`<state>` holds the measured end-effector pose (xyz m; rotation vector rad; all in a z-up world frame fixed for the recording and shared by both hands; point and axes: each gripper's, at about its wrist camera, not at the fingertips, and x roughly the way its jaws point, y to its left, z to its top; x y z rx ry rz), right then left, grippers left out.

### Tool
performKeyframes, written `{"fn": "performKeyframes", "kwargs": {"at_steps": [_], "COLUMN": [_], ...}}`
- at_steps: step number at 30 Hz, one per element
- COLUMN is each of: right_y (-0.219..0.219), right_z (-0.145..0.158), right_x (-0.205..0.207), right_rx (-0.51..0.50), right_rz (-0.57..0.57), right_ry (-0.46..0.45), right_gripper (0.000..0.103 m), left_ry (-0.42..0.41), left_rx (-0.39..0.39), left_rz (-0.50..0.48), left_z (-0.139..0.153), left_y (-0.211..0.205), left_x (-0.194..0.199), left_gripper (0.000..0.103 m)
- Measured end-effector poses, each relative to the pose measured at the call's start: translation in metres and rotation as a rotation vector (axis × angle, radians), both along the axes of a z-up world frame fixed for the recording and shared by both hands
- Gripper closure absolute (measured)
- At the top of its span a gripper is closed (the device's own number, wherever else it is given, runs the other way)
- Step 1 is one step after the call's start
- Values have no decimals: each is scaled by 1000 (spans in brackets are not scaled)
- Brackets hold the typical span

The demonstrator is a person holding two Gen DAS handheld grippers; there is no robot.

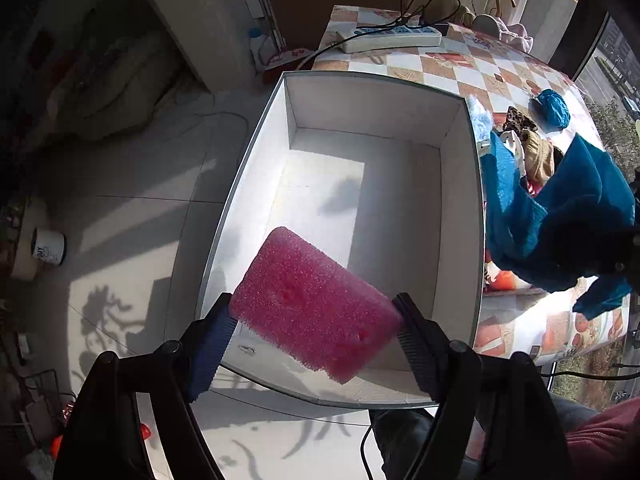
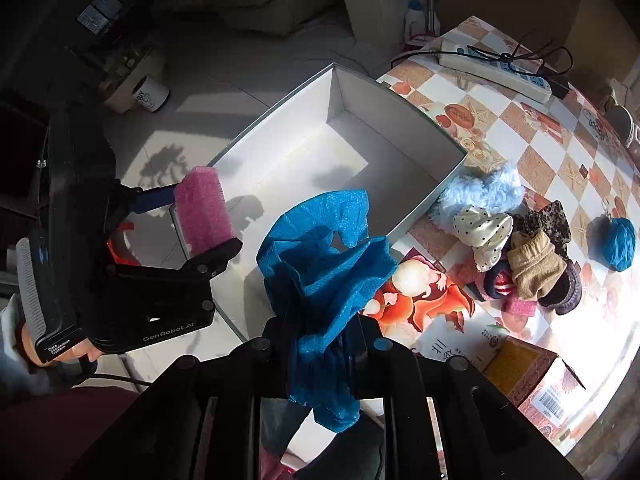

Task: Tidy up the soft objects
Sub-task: 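Release the pink sponge and blue bag into the white box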

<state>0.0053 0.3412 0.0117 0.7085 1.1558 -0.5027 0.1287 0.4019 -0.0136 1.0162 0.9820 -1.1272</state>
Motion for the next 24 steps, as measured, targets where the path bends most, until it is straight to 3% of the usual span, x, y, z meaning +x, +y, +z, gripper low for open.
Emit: {"fn": "performKeyframes", "kwargs": {"at_steps": [9,24], "right_y": [-7,-17], "right_z": [-10,-17], "right_x": [34,47], "right_rx": [8,22], "right_rz": [70,83], "right_ry": [27,53], "right_gripper": [84,84], "left_ry": [17,28], "left_rx": [16,34], "left_rz": [42,37], "left_z": [-7,-10], "left_y": [1,-5], "left_x": [7,8], "left_gripper": [22,22]}}
